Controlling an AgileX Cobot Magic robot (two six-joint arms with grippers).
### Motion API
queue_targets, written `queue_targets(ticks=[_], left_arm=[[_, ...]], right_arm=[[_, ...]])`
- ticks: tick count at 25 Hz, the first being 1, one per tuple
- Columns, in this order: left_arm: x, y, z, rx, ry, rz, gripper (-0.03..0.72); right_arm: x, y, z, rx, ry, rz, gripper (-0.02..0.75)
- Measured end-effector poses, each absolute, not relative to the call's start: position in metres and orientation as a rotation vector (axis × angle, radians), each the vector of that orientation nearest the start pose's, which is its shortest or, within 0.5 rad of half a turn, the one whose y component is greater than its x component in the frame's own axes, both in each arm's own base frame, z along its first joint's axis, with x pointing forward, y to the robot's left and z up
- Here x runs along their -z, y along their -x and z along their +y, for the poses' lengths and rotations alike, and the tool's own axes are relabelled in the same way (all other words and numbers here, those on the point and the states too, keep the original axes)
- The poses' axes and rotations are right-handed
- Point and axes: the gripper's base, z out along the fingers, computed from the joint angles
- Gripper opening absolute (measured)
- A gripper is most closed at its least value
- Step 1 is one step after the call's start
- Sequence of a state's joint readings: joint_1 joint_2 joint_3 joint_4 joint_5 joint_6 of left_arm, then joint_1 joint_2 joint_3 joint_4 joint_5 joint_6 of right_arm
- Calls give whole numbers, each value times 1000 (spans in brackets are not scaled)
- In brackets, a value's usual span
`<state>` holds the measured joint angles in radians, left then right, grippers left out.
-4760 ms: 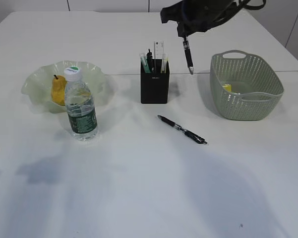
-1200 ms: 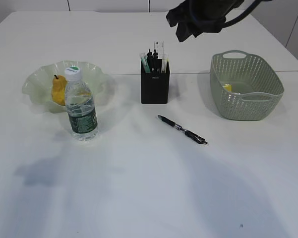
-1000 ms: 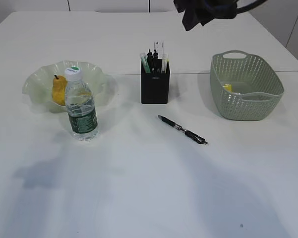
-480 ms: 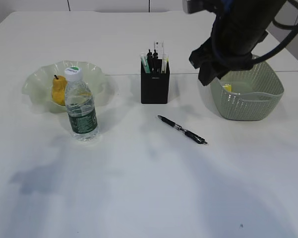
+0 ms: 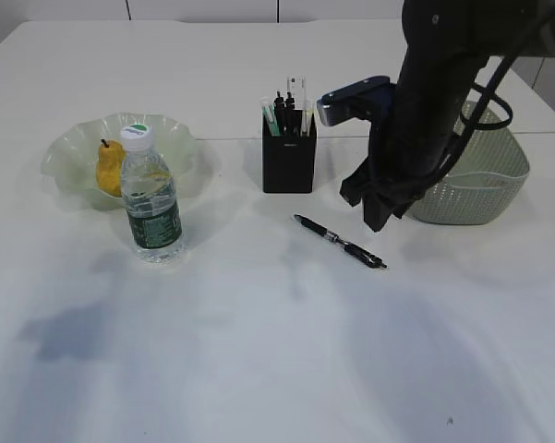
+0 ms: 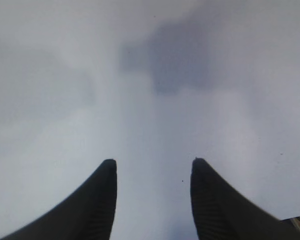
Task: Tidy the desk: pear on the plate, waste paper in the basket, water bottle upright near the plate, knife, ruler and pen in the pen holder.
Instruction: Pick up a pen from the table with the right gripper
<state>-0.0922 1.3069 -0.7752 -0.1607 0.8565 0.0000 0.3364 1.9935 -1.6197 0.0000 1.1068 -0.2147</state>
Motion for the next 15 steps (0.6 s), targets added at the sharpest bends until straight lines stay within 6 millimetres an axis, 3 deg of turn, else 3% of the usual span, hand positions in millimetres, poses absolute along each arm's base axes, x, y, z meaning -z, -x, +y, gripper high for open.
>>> queue_targets(ticks=[6,15], left_arm=[[-231,-223,-31,210,-6,2863,340],[-232,-226,-31,205,-3,2823,340]], right_arm=[[-186,-399,140,-7,872,2921,293],[-170,-409,142,15,1003,2873,293]])
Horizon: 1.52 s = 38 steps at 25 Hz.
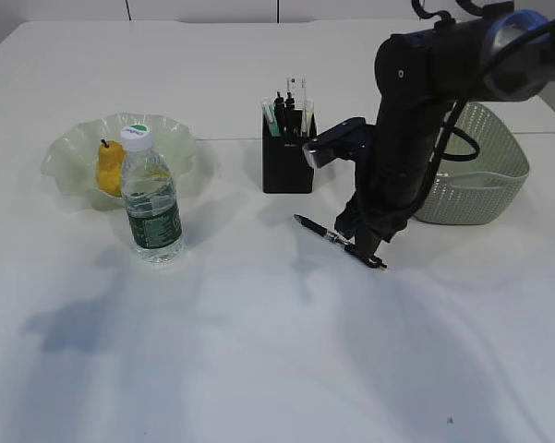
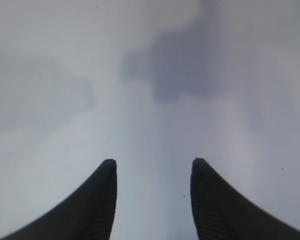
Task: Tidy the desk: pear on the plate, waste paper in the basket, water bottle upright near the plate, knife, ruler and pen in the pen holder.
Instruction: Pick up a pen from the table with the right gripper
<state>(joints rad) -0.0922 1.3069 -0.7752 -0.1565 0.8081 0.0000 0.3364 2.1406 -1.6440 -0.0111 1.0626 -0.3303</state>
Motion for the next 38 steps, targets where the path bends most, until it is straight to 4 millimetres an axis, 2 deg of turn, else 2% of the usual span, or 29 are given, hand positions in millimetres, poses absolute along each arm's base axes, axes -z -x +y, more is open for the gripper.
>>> queue_targets(ticks=[8,23,38], left_arm=[[-232,-227,-31,202,-4,2812,340],[-232,-228,-31,199,-5,2808,340],[-233,-229,-31,194,-6,2792,340]], right_arm=[[-146,-416,143,53,1122,2839,293],[-140,-425,133,99,1112,2816,293],[-124,-428,133,100,1120,2825,293]])
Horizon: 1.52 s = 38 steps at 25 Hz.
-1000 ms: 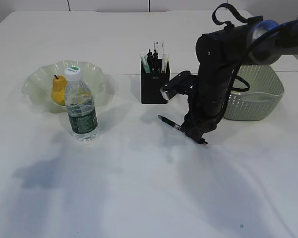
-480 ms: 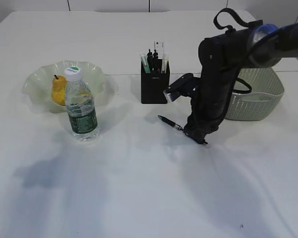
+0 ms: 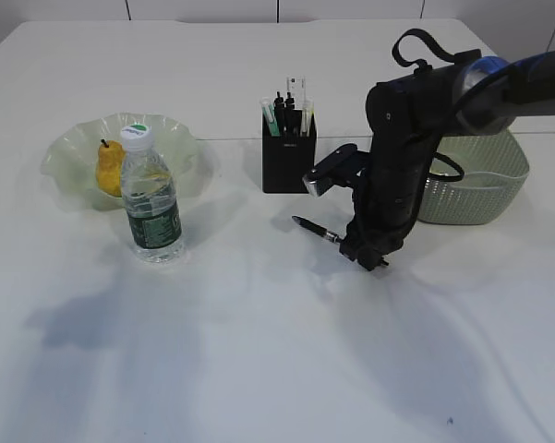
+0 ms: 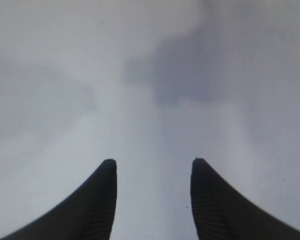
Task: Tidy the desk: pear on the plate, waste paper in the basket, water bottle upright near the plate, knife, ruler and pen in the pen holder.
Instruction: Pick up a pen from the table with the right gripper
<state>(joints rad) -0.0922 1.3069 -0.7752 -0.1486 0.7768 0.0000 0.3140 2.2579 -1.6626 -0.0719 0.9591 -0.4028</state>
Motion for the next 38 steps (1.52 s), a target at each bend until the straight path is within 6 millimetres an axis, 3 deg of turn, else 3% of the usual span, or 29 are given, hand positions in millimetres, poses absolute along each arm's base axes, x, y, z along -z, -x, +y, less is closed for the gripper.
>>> queue_targets(ticks=[10,16,27,38], left_arm=[[-233,-229,-31,194,-6,2788,340],[-233,-229,-31,194,-6,2788,340],[-233,-229,-31,194,-6,2787,340],[-233,-229,-31,193,-6,2787,340]], right_arm=[[-124,-429,134,97,1117,2822,290],[-124,-425,136,46,1149,2846,161],[-124,-424,137,17,1154,2856,109],[-124,-423,137,6,1153,2864,105]])
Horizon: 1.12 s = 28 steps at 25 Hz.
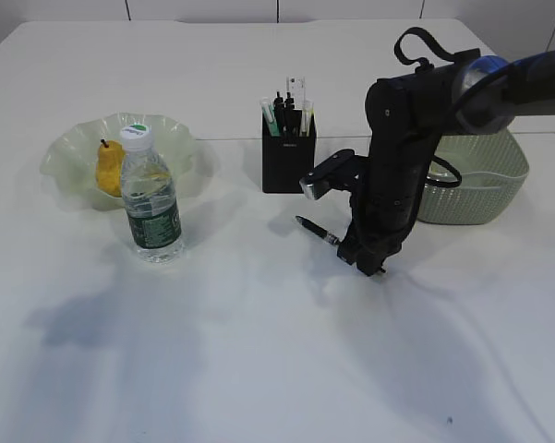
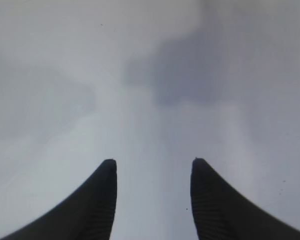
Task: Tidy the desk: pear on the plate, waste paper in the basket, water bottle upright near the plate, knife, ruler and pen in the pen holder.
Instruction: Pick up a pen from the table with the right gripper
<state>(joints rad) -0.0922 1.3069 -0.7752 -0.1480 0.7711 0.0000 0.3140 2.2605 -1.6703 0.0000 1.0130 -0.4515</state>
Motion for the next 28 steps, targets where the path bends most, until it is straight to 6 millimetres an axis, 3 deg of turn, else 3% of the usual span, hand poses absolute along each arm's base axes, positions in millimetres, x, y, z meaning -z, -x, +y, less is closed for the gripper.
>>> queue_targets(ticks=[3,5,9,11,28], left_arm=[[-233,-229,-31,193,-6,2787,340],[-233,-229,-31,193,-6,2787,340],[-233,-229,-31,193,-6,2787,340],[-233,-229,-31,193,-6,2787,340],[-234,-232,-31,192,-4,2761,340]], right_arm=[[-124,-423,137,6,1153,2864,116],[-124,-423,137,6,1153,2864,163],[-124,-423,137,6,1152,2862,387],[-124,-424,138,7,1150,2856,440],[-124,-426,138,19,1148,2835,430]])
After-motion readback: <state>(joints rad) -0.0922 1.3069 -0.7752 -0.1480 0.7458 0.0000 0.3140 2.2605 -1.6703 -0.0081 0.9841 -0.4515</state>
